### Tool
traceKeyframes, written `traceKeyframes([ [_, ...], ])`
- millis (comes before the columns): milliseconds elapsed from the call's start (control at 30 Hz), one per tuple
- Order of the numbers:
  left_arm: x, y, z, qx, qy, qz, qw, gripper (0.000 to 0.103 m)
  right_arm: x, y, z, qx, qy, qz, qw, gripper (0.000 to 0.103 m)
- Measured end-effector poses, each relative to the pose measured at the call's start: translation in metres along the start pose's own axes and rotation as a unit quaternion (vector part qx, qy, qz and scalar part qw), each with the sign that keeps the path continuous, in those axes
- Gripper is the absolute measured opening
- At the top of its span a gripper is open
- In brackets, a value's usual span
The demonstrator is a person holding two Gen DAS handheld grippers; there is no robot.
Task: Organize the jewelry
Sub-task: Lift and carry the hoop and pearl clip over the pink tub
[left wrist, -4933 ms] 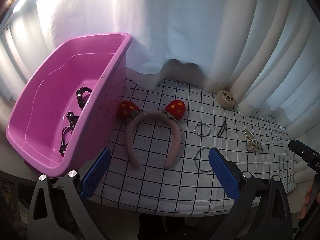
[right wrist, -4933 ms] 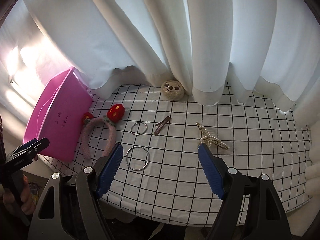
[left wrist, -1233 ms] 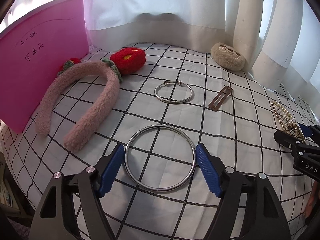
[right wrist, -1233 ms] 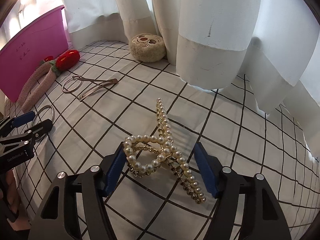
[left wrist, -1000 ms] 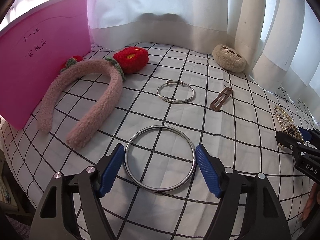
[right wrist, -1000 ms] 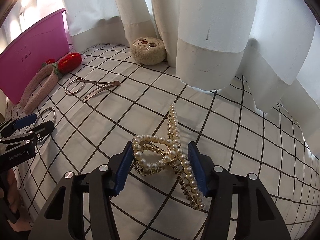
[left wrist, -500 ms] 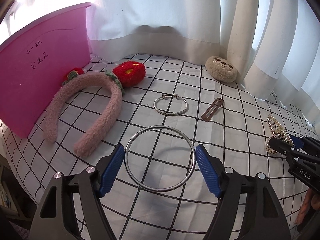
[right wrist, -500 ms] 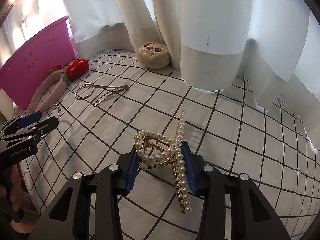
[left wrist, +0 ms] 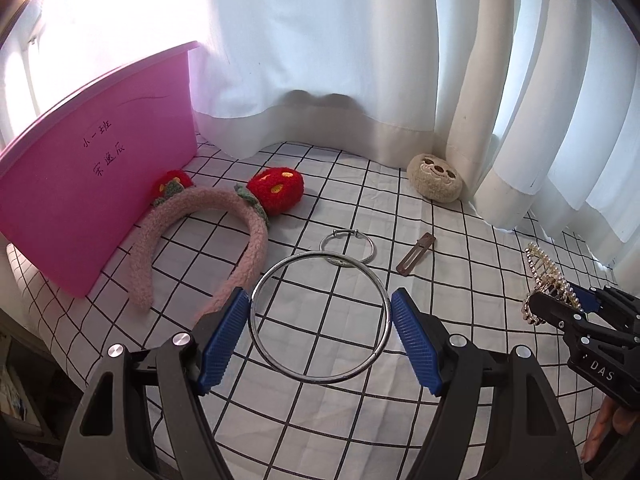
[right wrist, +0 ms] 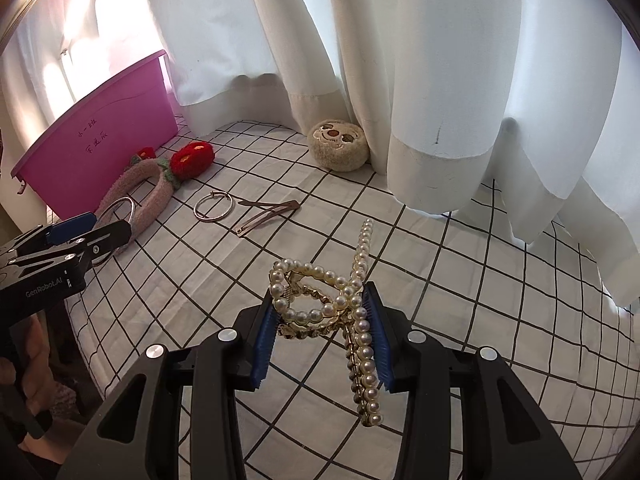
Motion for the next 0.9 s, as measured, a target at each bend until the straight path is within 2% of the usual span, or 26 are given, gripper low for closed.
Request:
traceKeyframes([
  [200, -0.013, 0.028, 0.044, 0.021, 0.004, 0.014, 0.9997, 0.071, -0.020, 0.028, 0.030, 0.020, 0.033, 0.000, 0.999, 0.040],
  [400, -0.042, 0.055, 0.090, 0.052, 0.016, 0.039, 0.9978, 0.071, -0.054, 0.068, 0.051, 0.041, 0.064, 0.030, 0.997, 0.040],
  [600, -0.089, 0.086, 0.119, 0.081, 0.035, 0.060, 0.9943, 0.071, -0.099, 0.119, 0.061, 0.071, 0.087, 0.062, 0.992, 0.040],
  [900, -0.183, 0.137, 0.128, 0.099, 0.050, 0.084, 0.9903, 0.071, -0.188, 0.204, 0.054, 0.107, 0.126, 0.082, 0.983, 0.040],
])
Point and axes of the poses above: each gripper's, at about its wrist camera, not at the fingertips, and z roughly against the way its jaws point, x to its right, y to its top, the point moved 2 cm from there along -z, roughly the way its jaws point, and after that the axes turned 5 degrees about z, right-handed, at the moved point
